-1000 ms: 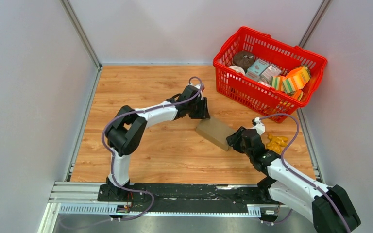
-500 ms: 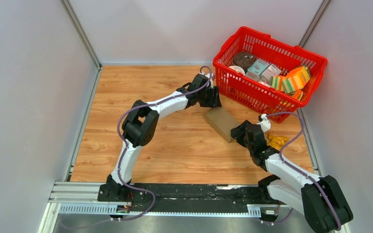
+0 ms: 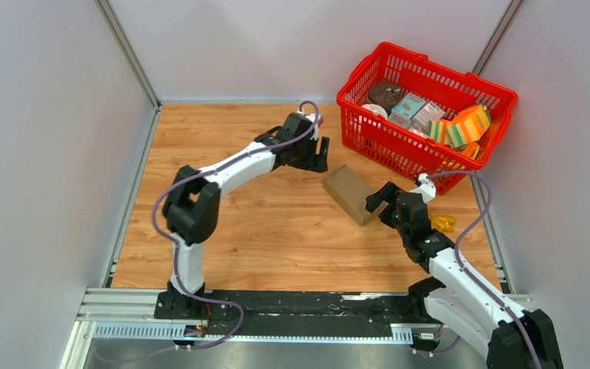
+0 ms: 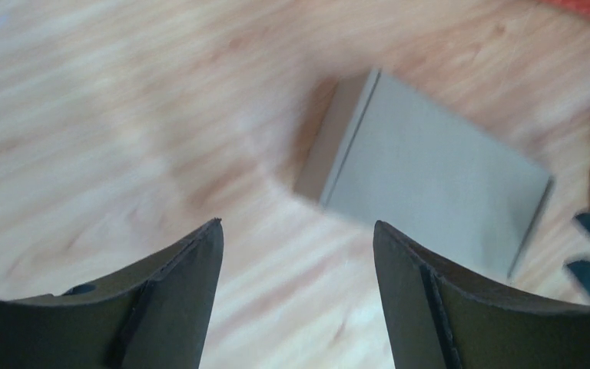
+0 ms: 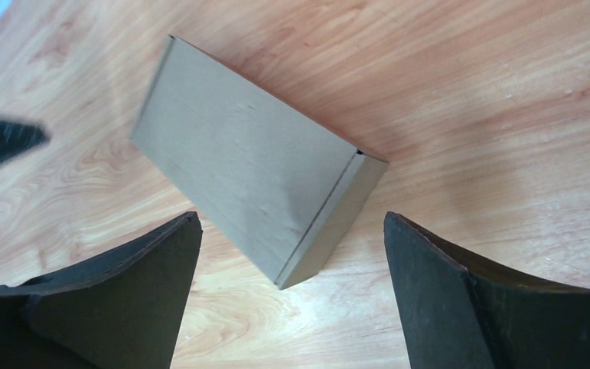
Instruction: Fold the paper box
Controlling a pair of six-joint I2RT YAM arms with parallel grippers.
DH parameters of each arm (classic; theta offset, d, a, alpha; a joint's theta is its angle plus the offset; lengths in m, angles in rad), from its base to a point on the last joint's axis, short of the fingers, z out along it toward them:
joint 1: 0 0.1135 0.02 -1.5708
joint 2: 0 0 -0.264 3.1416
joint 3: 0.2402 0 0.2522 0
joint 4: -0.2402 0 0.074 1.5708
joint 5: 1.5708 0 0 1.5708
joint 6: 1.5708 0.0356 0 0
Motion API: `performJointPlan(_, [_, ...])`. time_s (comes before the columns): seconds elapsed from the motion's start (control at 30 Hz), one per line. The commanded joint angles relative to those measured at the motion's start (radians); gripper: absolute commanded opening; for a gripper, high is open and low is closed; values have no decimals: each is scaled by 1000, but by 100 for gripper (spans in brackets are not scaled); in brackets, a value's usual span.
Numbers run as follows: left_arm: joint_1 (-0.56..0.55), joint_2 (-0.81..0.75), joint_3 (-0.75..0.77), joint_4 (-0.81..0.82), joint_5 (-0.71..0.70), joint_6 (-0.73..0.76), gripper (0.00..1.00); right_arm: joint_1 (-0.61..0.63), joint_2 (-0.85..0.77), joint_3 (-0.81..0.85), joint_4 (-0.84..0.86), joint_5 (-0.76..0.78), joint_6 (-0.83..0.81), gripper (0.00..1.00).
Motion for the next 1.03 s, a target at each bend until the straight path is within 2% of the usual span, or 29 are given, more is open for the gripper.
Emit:
performJointPlan(0.0, [2, -376, -263, 37, -28, 56, 79, -4, -83, 100, -141, -43, -63, 93])
performJointPlan(0.07, [2, -553, -459, 96, -16, 25, 79, -2, -121, 122, -205, -124, -86, 95])
performJointPlan(0.13, [0, -680, -573, 102, -25, 17, 79, -4, -152, 173, -271, -172, -132, 100])
performJointPlan(0.17, [2, -809, -662, 84, -48, 17, 79, -2, -160, 195, -341, -183, -151, 100])
performJointPlan(0.3, [3, -1128, -776, -57, -163, 20, 80, -4, -215, 296, -503, -210, -244, 100])
performJointPlan(0.43, [5, -1411, -760, -227, -195, 29, 82, -2, -288, 417, -618, -175, -297, 100])
performJointPlan(0.53, [5, -1524, -672, -312, -223, 49, 84, -1, -339, 546, -681, -181, -341, 100])
performJointPlan(0.63, [5, -1570, -557, -367, -251, 71, 85, -2, -382, 664, -699, -189, -363, 100])
performJointPlan(0.8, [5, -1604, -500, -401, -271, 68, 85, -2, -436, 798, -758, -177, -399, 100])
performJointPlan(0.83, [5, -1613, -491, -403, -272, 65, 85, -2, -457, 801, -765, -222, -436, 100])
performJointPlan(0.9, [5, -1618, -485, -403, -269, 56, 85, -2, -540, 765, -701, -201, -452, 100])
performJointPlan(1.0, [5, -1604, -462, -409, -258, 56, 85, -1, -542, 778, -733, -209, -453, 100])
